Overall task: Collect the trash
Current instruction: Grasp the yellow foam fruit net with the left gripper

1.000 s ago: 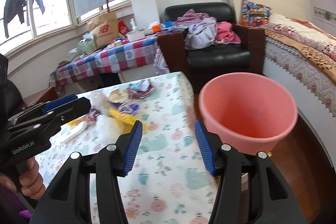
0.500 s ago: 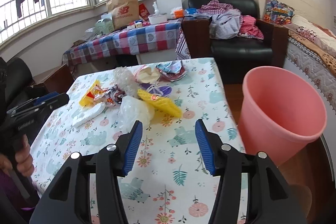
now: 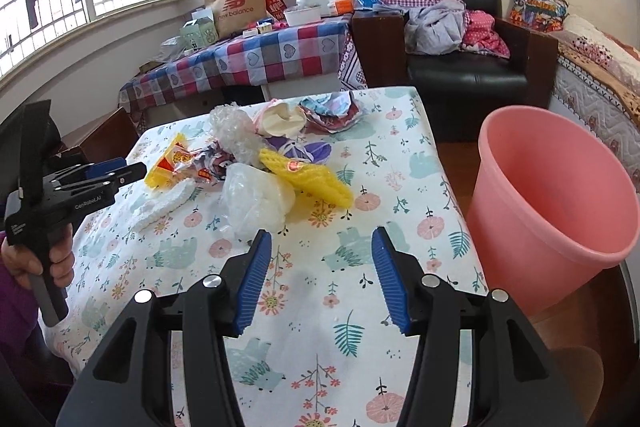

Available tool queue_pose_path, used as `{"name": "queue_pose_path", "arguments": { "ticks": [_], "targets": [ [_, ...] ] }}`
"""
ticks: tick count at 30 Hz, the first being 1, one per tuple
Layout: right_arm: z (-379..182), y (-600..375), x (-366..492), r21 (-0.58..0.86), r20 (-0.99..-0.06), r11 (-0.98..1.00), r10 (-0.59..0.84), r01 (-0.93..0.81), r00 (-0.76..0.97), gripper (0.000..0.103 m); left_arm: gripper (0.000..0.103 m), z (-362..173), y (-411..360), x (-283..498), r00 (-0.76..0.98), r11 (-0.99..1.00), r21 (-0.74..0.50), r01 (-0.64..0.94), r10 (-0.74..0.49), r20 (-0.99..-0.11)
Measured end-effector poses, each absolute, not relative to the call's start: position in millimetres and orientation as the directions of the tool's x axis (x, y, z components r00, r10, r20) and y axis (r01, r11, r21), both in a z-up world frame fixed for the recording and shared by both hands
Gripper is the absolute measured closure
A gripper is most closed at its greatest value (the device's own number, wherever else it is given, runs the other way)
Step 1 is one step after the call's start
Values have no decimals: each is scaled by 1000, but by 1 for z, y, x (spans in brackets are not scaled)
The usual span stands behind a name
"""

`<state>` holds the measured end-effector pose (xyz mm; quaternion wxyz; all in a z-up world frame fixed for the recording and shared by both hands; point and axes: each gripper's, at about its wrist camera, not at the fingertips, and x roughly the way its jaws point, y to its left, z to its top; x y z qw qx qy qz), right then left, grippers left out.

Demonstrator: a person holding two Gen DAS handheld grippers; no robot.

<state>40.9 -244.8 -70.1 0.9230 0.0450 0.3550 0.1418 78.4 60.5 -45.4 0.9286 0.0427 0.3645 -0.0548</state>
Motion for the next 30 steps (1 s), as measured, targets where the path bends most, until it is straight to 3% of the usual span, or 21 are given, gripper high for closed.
{"name": "queue_pose_path", "arguments": {
  "ticks": [4,12,22,23,24,25,27,30],
  "targets": [
    [-75,-247,44,195,-653,956,293,-218,698,50,60,-49,81,88,696,988,-67,138,-145,-703],
    [-76,-244,52,201,-659,957,291,-209,693,50,60,-50,106,109,683,976,-214,43,-185,-706],
    [-83,-240,53,191,-674,958,285,-212,681,50,61,-85,109,127,633,970,-239,-30,-167,-756],
    [-84,-240,54,194,-677,958,287,-211,678,50,65,-85,109,127,632,971,-238,-23,-170,-756],
    [-85,-239,54,196,-678,958,288,-211,677,50,78,-85,109,126,634,971,-236,-20,-170,-754],
    [-86,-239,54,197,-678,957,289,-212,675,50,84,-86,110,125,636,973,-231,-19,-167,-754],
    [-88,-237,55,196,-682,957,291,-215,672,50,91,-85,109,123,645,976,-218,-15,-157,-748],
    [-91,-236,57,198,-690,956,293,-217,662,50,93,-79,107,117,668,981,-192,-12,-134,-732]
  ]
}}
